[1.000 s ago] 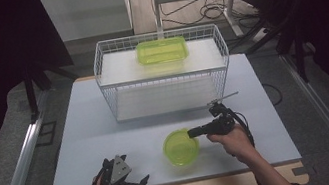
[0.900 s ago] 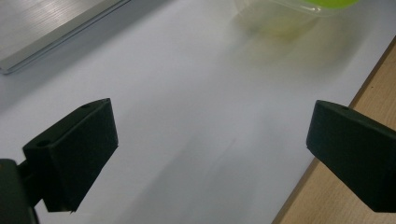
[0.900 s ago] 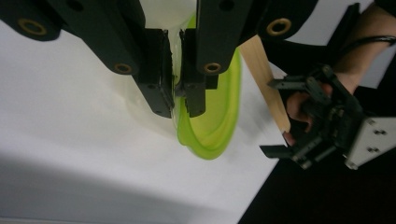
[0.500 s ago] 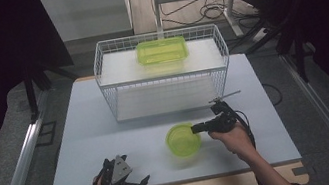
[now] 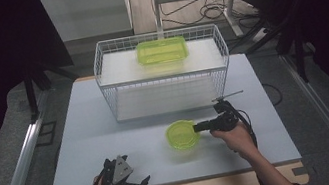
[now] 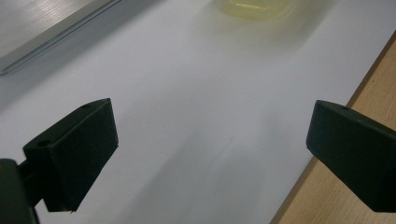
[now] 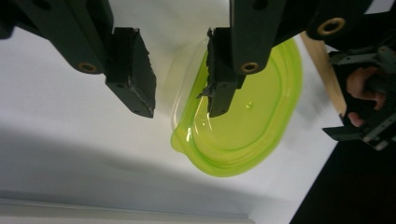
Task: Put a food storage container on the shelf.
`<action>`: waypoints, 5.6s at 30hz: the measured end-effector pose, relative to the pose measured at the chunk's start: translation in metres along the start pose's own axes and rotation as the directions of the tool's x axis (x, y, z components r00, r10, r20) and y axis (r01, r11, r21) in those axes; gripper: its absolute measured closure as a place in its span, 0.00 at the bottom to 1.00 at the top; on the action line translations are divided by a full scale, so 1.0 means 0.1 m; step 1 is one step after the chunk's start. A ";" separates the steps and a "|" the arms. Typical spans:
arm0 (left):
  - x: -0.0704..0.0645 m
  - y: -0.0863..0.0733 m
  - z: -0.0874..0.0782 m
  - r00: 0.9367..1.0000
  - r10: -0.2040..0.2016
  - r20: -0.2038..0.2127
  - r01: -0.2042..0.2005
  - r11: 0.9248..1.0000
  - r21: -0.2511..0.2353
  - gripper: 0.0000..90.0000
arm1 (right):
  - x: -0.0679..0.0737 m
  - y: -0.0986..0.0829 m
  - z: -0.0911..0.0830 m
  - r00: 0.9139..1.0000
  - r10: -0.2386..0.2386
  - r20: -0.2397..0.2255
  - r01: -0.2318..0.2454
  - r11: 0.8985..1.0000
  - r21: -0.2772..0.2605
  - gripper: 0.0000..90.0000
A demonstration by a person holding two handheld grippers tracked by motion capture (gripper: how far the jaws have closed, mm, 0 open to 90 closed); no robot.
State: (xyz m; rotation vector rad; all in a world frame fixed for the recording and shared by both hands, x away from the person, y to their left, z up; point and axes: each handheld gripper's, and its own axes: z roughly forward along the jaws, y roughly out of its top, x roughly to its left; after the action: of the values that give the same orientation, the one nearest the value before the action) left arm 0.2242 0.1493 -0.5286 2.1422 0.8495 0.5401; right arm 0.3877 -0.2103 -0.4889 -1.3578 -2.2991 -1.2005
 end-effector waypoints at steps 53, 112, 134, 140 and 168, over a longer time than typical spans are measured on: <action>0.02 0.00 -0.02 1.000 -0.012 0.001 0.012 1.000 -0.025 0.01 | 0.62 0.68 -0.75 0.981 -0.048 -0.186 0.017 0.986 -0.166 0.91; 0.02 0.00 -0.02 1.000 -0.010 0.013 0.010 1.000 -0.026 0.01 | 0.98 2.19 -0.89 1.000 -0.011 0.022 0.018 0.929 -0.369 0.91; 0.02 0.00 -0.02 1.000 -0.002 0.013 0.002 1.000 -0.021 0.02 | 1.01 2.37 -0.76 0.981 0.011 0.193 0.057 0.938 -0.343 0.78; 0.02 0.00 -0.01 1.000 0.000 0.014 0.000 1.000 -0.019 0.02 | 1.03 2.41 -0.73 0.975 0.002 0.224 0.077 0.935 -0.345 0.76; 0.01 0.00 -0.01 1.000 0.003 0.010 -0.003 1.000 -0.014 0.02 | 1.08 2.07 -0.82 0.963 -0.200 0.180 0.251 0.911 -0.328 0.18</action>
State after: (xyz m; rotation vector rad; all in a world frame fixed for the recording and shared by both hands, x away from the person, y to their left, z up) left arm 0.2242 0.1510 -0.5280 2.1317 0.8352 0.5353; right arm 0.4779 -0.1521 -0.2663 -1.3495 -2.4856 -1.7051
